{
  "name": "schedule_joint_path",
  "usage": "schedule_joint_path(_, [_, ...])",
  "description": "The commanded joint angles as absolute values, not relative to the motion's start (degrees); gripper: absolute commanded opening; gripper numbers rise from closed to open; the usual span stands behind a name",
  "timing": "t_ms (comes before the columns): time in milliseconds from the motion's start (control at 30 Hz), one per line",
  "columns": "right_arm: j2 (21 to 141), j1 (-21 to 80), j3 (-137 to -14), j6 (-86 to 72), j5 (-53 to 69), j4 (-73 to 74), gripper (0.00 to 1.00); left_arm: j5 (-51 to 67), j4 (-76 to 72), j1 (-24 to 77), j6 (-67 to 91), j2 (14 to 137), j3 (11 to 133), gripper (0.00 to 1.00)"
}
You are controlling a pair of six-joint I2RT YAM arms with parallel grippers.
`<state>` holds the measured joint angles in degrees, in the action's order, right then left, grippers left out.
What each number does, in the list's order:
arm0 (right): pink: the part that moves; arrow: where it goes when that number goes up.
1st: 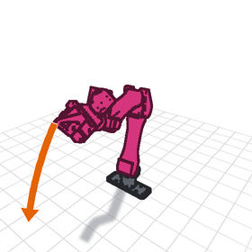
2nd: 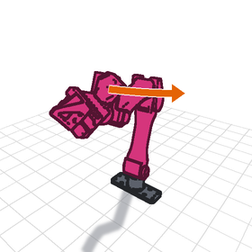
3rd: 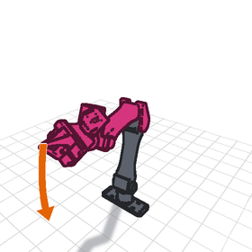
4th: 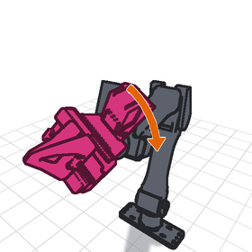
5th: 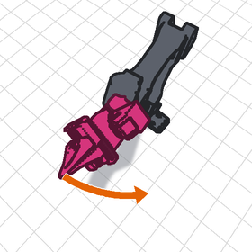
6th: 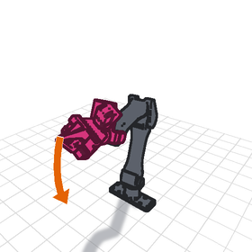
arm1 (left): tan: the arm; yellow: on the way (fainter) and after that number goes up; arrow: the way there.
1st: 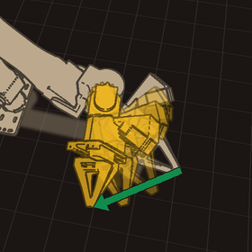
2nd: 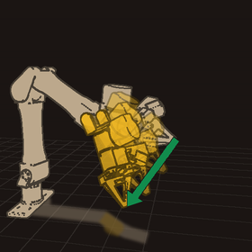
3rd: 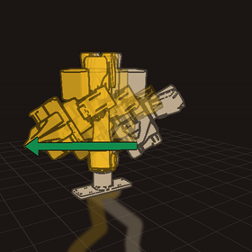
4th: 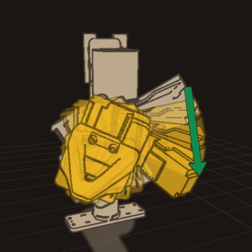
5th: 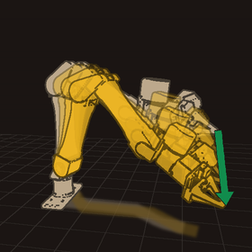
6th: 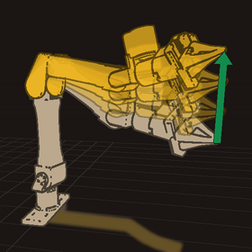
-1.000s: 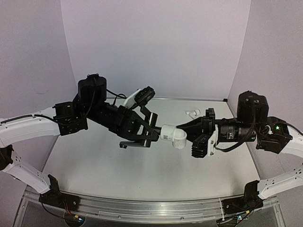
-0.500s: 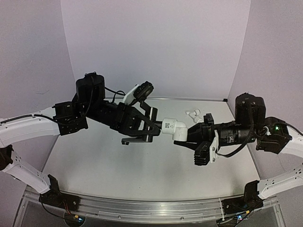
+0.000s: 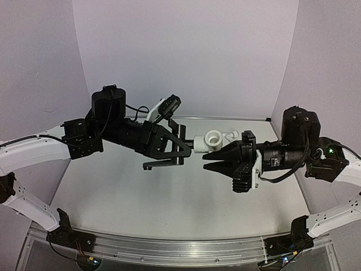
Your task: Install the water faucets
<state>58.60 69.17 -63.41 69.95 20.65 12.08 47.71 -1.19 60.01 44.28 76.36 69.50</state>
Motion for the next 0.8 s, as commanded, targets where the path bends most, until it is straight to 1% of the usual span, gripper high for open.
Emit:
schedule_joint_path(0, [59.54,69.43,-67.26,65.25,17.02,6.45,0.17,47.61,-1.67,59.94,41.14,74.93,74.08,0.00])
schedule_joint_path(167, [60.20,69.43,-68.34,62.41,13.91,5.70,0.16,47.93,-0.20,59.94,40.21,74.59,74.31,0.00])
schedule_joint_path(767, [60.50,69.43,-69.92,58.56,16.55,6.01,0.16,45.45,4.19,59.91,38.60,73.89,74.74,0.00])
